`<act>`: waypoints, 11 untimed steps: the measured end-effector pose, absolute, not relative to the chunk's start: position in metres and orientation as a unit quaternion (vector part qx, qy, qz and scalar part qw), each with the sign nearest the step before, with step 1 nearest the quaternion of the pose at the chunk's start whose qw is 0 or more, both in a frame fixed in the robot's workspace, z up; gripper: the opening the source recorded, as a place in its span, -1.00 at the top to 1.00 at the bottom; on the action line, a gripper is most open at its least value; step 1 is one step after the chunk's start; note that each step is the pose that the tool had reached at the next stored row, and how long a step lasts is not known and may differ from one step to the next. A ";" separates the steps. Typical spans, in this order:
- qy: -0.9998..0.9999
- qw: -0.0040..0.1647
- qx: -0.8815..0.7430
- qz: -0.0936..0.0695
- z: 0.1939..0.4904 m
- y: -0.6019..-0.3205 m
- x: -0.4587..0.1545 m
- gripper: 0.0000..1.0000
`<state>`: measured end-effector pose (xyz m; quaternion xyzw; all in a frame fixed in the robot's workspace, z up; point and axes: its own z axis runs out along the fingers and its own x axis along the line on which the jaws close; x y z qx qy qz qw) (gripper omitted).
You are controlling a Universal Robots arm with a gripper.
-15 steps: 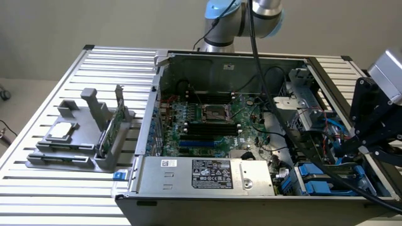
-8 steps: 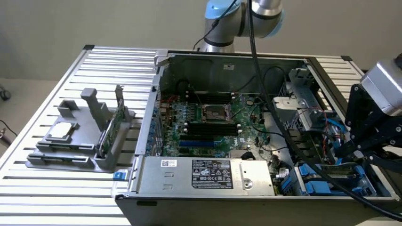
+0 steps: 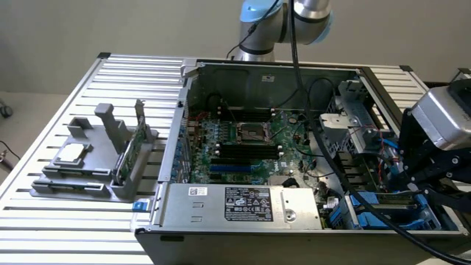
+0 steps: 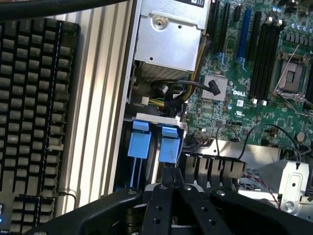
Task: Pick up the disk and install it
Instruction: 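Insert the disk into the insertion slot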
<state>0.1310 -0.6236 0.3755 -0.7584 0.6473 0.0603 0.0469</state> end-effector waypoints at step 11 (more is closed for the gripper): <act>0.636 0.049 -0.768 0.058 0.356 -0.620 0.132 0.79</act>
